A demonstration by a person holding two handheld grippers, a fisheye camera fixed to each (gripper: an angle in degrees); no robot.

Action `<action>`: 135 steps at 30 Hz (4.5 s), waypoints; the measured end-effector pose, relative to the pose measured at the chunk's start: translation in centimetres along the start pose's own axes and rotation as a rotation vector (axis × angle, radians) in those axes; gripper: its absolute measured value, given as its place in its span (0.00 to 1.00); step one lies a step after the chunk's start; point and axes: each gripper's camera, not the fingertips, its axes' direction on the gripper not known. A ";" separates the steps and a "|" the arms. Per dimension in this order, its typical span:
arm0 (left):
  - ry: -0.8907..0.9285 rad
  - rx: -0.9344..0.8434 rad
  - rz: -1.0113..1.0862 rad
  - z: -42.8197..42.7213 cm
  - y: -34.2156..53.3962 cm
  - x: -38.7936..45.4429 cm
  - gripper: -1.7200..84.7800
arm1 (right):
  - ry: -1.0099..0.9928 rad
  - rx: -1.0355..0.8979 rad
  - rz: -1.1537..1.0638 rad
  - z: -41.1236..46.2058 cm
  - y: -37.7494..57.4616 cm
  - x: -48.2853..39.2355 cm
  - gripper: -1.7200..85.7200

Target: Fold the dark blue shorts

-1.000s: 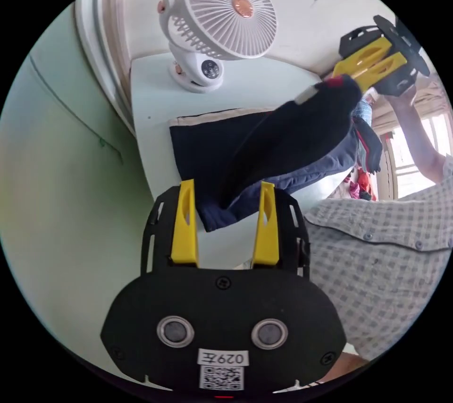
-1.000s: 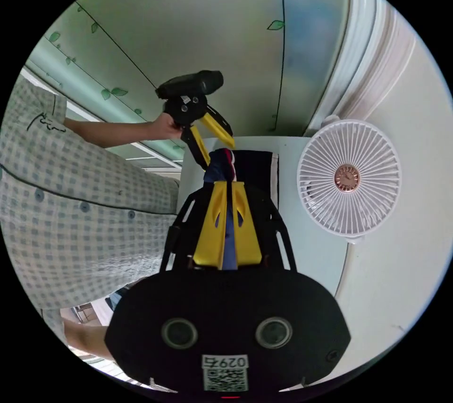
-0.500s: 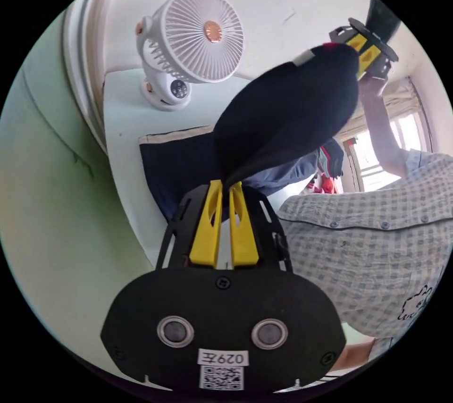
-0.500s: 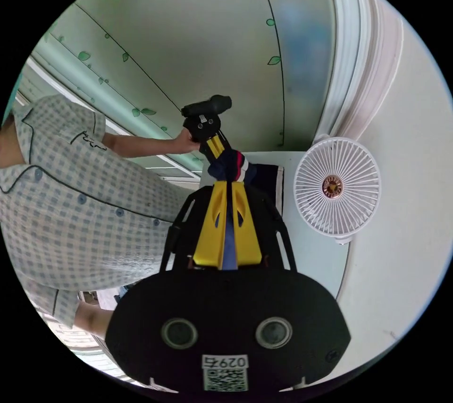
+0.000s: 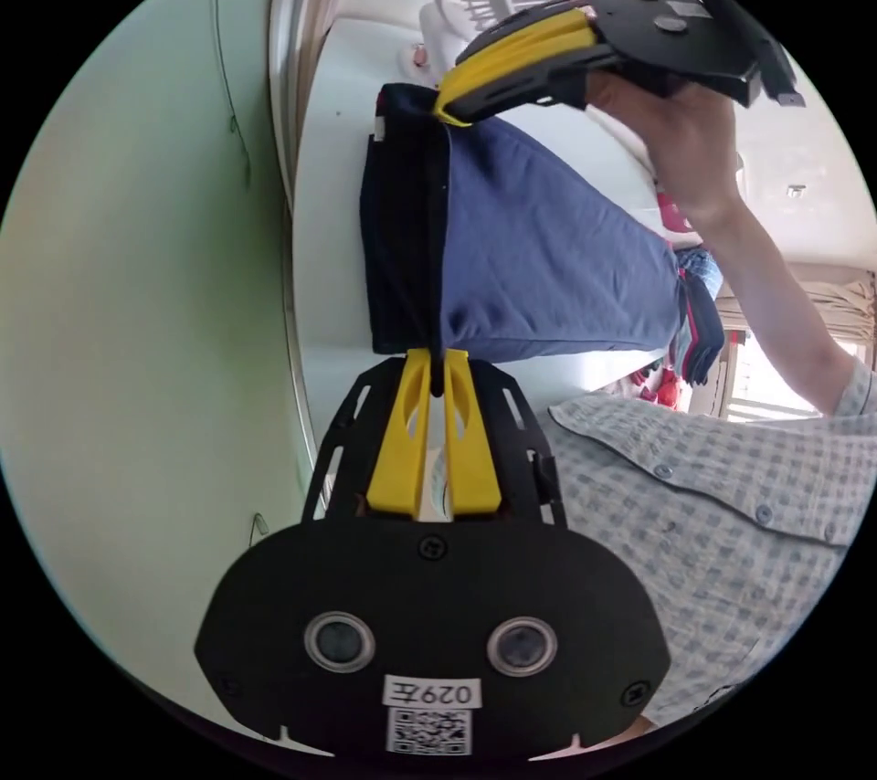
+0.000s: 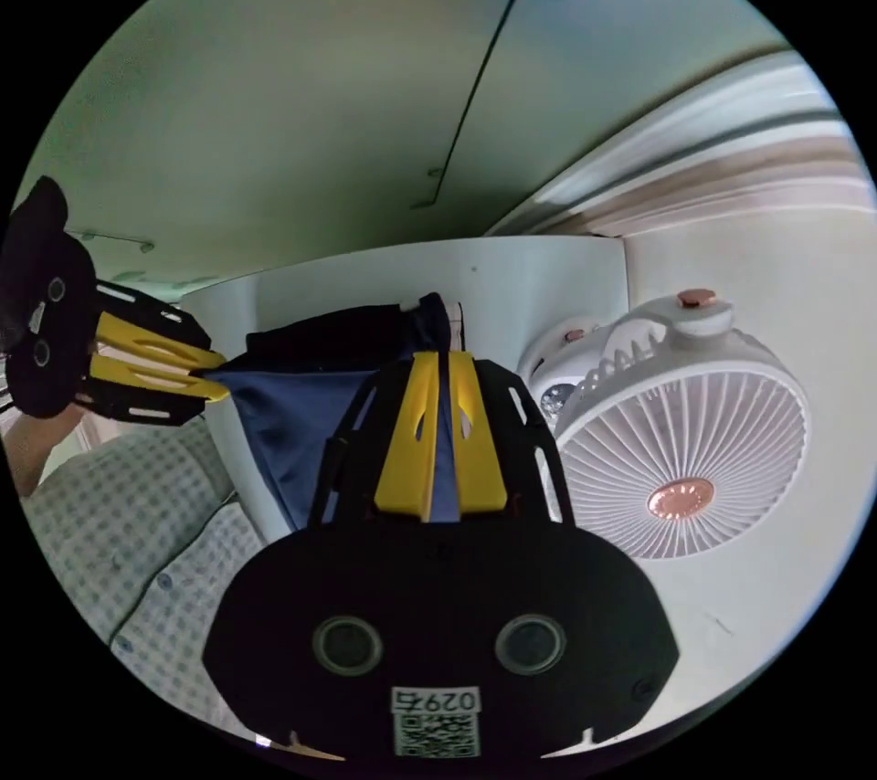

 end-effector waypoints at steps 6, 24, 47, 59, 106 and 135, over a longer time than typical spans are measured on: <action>-0.015 -0.107 -0.042 2.2 -0.6 0.0 0.03 | 0.060 0.104 0.058 -2.8 3.2 0.3 0.03; -0.175 0.009 -0.237 -2.7 1.2 7.9 0.01 | -0.356 0.185 0.523 -14.2 42.7 11.3 0.01; -0.634 -0.395 0.288 12.5 -13.2 39.0 0.01 | -0.638 0.122 0.988 -22.0 85.6 18.6 0.01; -0.650 -0.370 -0.061 10.4 -12.4 38.4 0.01 | -0.759 0.515 1.020 -34.2 110.9 25.8 0.06; -0.344 -0.087 -0.381 -1.3 2.2 20.0 0.01 | -0.419 0.041 1.014 -36.2 98.7 32.2 0.01; -0.238 0.074 -0.398 -6.3 6.2 1.8 0.19 | -0.492 -0.342 0.715 -18.9 66.7 24.7 0.01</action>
